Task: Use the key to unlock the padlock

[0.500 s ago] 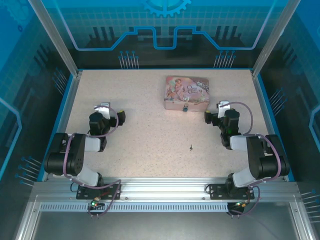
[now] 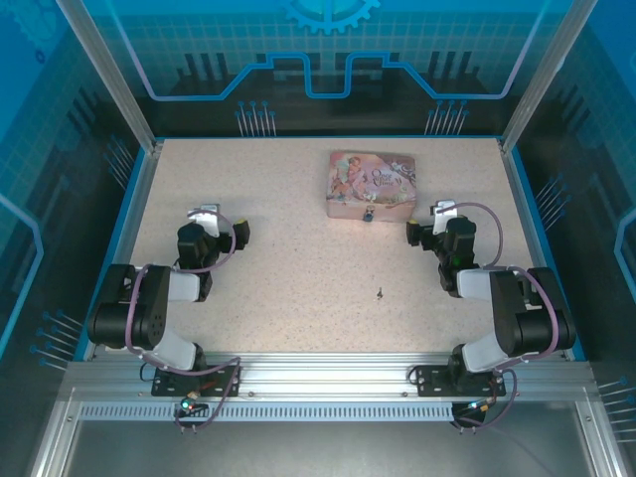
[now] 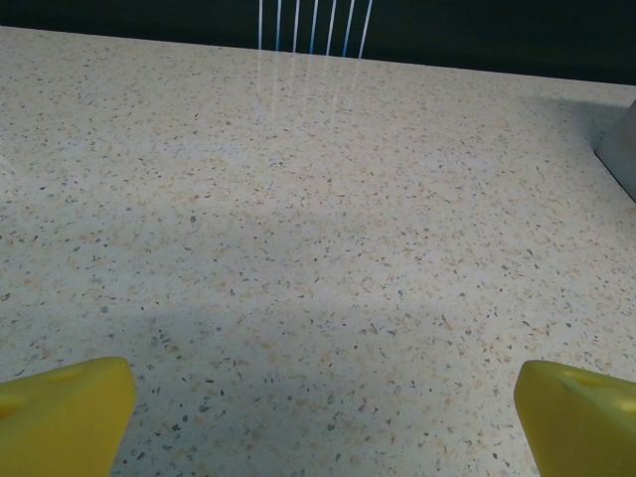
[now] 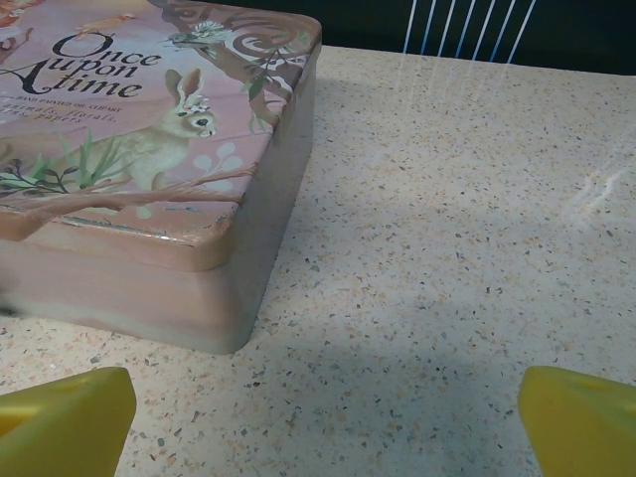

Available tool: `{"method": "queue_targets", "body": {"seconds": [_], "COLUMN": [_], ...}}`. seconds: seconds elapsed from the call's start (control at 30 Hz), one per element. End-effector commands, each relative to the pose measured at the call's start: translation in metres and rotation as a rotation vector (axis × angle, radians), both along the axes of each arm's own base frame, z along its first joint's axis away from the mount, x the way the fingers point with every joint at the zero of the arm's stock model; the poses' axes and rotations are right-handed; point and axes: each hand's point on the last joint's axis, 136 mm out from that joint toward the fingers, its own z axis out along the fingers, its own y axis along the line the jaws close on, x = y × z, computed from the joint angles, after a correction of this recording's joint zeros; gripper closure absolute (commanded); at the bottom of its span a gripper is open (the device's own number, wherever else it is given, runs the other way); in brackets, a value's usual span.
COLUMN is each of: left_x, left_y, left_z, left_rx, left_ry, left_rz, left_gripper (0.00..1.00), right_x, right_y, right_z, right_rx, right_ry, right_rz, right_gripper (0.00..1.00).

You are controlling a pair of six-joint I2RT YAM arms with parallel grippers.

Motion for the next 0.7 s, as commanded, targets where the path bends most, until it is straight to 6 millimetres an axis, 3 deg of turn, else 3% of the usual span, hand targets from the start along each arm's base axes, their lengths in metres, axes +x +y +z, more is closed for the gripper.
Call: {"method": "queue_targets", "body": {"seconds": [0.0, 0.17, 0.27, 0.37, 0.47, 0.53, 0.67], "left_x": [0.005, 0.004, -0.005, -0.013, -0.016, -0.017, -0.021], "left_y": [0.000, 0.001, 0.002, 0.002, 0.004, 0.002, -0.016], "left_z": [0.003, 0.006, 0.023, 0.051, 0.095, 0.121, 0.147], "left_rx": [0.015, 0.012, 0.017, 0.019, -0.070, -0.175, -0.288], "left_ry": [-0.008, -0.019, -0.053, -0.072, -0.136, -0.141, -0.059], "left_rz": [0.002, 0.012, 0.015, 0.021, 0.057, 0.079, 0.024], "left_gripper": [0.01, 0.01, 0.01, 0.01, 0.01, 0.01, 0.01], "right_x": [0.001, 0.001, 0.003, 0.002, -0.005, -0.016, -0.042], "right_y": [0.003, 0.003, -0.005, -0.013, -0.008, -0.001, 0.020], "right_z": [0.003, 0.003, 0.009, 0.026, 0.050, 0.064, 0.078], "right_rx": [0.008, 0.009, 0.016, 0.020, 0.058, 0.114, 0.206], "right_ry": [-0.015, -0.016, -0.012, 0.031, 0.045, 0.072, 0.180], "right_rz": [-0.003, -0.002, -0.045, -0.086, -0.084, -0.085, -0.082], "right_gripper": [0.00, 0.00, 0.00, 0.00, 0.00, 0.00, 0.00]}}
